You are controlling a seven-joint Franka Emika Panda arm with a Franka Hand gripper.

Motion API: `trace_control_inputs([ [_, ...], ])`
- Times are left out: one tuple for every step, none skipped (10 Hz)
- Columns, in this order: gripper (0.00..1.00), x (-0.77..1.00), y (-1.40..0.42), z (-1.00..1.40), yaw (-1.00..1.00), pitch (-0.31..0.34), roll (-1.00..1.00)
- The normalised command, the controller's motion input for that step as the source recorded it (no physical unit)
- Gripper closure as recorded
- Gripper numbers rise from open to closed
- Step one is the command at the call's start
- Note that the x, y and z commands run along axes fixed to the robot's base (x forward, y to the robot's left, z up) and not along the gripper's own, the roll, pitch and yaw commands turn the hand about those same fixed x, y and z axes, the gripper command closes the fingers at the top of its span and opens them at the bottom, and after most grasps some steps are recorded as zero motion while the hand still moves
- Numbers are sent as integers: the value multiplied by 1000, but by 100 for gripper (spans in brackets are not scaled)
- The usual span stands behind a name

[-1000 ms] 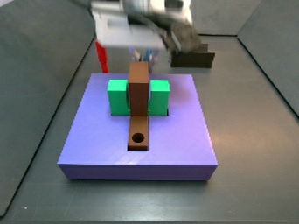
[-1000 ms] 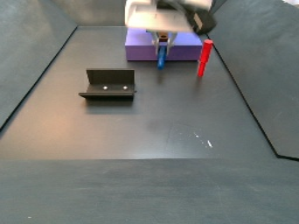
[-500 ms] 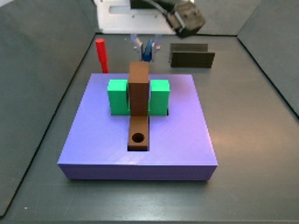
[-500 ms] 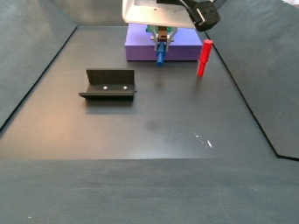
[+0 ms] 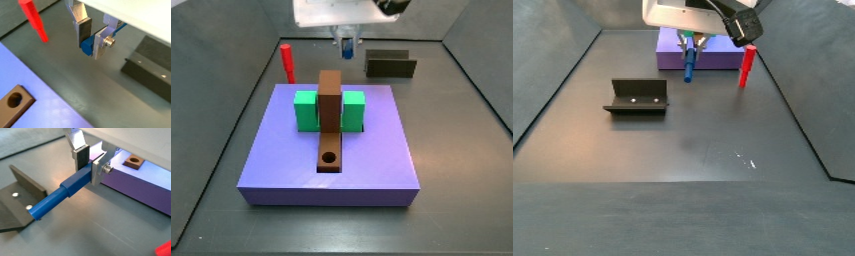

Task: Pick up the blue object. Move up. Place the blue object on the fixture. Regrasp the blue object. Move to above the board. Insert the blue object.
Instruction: Place the blue object on the fixture.

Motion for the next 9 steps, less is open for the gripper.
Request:
trace_control_inputs([
  [100, 289, 237, 169, -100, -266, -1000],
  [100, 274, 257, 294, -114, -231, -1000],
  [100, 257, 100, 326, -77, -280, -1000],
  [100, 377, 3, 254, -157, -303, -1000],
  [100, 409, 0, 211, -111, -357, -1000],
  [100, 426, 0, 211, -140, -334, -1000],
  [100, 466, 14, 237, -211, -251, -1000],
  [100, 520, 40, 254, -137, -237, -1000],
  [100, 591, 123, 237, -129, -149, -1000],
])
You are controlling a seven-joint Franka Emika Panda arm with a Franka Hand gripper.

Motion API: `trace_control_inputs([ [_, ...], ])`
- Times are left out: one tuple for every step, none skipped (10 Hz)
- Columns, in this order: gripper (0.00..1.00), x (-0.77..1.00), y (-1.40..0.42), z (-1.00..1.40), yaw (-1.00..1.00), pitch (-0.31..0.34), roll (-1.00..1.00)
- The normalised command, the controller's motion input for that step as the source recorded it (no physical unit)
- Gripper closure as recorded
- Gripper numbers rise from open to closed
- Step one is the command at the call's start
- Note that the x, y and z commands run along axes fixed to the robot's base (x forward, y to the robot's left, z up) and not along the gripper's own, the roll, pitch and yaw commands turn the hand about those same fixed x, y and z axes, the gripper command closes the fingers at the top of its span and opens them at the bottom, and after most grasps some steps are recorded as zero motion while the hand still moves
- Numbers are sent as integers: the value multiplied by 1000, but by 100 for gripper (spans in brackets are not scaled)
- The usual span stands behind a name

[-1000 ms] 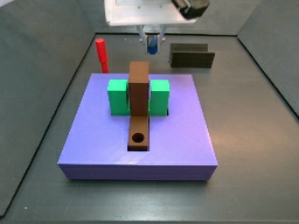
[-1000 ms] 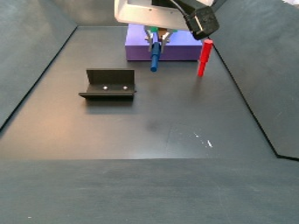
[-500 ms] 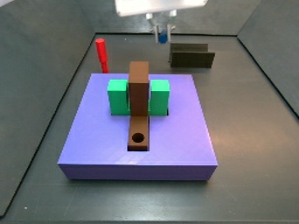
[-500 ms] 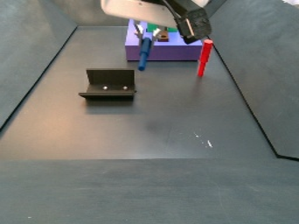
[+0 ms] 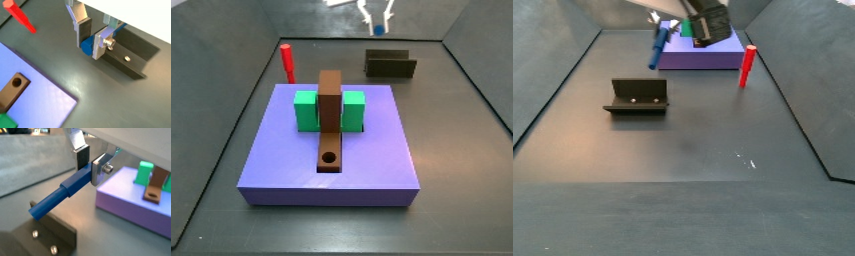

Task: Pick up the blue object. Move up. Place the blue object on the fixture. Regrasp the blue object. Move to above the board. Insert the blue object.
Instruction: Place the blue object on the fixture.

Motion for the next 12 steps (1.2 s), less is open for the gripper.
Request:
trace_control_inputs([
  [100, 646, 134, 271, -71, -51, -1000],
  [100, 666, 183, 274, 0, 6, -1000],
  [100, 740, 66, 0, 0, 214, -920],
  [100, 649, 37, -71, 0, 191, -951],
  [100, 569, 111, -66, 0, 151, -989],
  [100, 351, 243, -71, 34, 231, -834],
  [100, 223, 331, -46, 174, 231, -649],
  [100, 200, 294, -151, 300, 226, -706],
  [100, 189, 123, -237, 351, 249, -863],
  [100, 246, 157, -166, 243, 194, -729],
  [100, 0, 89, -97, 0, 0, -97],
  [100, 0, 0, -163, 0, 0, 0],
])
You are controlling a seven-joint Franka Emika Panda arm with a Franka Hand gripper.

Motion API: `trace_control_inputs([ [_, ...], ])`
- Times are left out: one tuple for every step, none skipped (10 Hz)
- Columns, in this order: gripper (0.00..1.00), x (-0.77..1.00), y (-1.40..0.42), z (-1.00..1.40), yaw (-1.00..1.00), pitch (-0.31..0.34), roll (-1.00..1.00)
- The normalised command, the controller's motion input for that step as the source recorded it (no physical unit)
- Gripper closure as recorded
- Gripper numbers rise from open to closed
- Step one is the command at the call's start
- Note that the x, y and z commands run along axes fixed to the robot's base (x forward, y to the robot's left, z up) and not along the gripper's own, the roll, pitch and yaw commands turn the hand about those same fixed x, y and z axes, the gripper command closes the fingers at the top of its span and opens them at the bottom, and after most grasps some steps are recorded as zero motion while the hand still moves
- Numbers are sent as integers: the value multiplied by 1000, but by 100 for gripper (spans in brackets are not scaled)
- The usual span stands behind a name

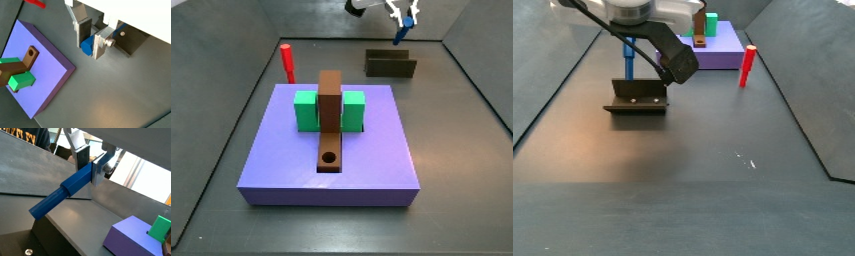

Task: Pick up the blue object. Move up. Place the blue object on the fixture. Regrasp the blue object. Move to above the board. Insert the blue object.
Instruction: Place the blue object on the fixture.

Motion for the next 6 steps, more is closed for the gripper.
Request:
trace_control_inputs([
  [100, 0, 20, -389, -14, 0, 260],
  [100, 0, 126, -503, -103, 3, 451],
  [100, 0, 169, -589, -140, 0, 454],
  [100, 0, 174, -454, -140, 0, 289],
  [100, -29, 149, -271, -183, 0, 91],
  [100, 0, 109, -103, -131, 0, 0],
])
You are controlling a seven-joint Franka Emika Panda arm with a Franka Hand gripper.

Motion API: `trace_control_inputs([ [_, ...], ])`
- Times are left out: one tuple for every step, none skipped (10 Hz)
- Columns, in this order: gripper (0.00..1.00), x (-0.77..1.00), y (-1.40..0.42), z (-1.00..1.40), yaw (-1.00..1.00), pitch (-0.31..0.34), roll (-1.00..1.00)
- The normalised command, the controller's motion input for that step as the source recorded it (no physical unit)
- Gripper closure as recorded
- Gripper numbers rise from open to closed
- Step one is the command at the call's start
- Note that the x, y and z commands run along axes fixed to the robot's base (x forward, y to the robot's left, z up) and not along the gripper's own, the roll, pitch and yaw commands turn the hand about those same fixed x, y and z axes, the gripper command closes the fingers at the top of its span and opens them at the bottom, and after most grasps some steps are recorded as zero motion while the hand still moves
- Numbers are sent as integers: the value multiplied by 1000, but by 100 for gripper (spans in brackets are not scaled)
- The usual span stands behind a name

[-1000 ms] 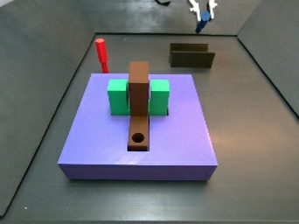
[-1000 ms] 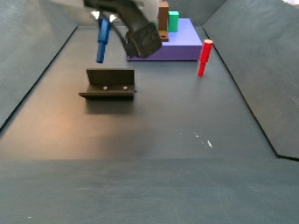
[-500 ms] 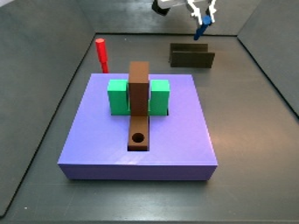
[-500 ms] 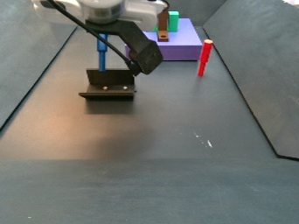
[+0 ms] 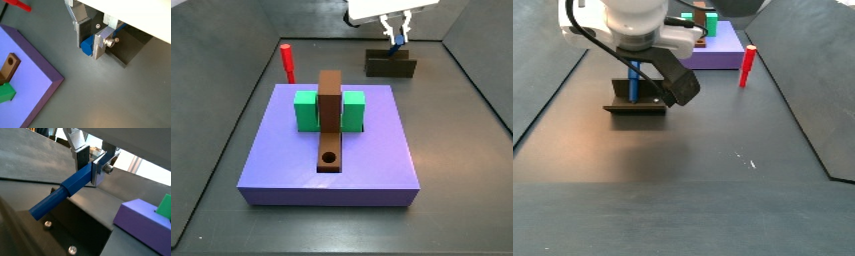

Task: Pick up the blue object. Move up. Place the blue object on the fixture. Regrasp the blue object. Move to above the board. Insert the blue object.
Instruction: Place the blue object on the fixture.

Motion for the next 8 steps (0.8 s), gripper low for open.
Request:
trace_control_inputs([
  [100, 29, 83, -43, -29, 0, -109],
  [100, 11, 63, -6, 0, 37, -243],
  [100, 0, 17, 0, 0, 0, -511],
  [100, 0, 0, 0, 0, 0, -611],
  [100, 0, 3, -97, 0, 0, -631],
  [100, 0, 86, -140, 0, 0, -500],
  [100, 0, 140, -209, 0, 0, -214],
  [100, 0, 146, -203, 0, 0, -111],
])
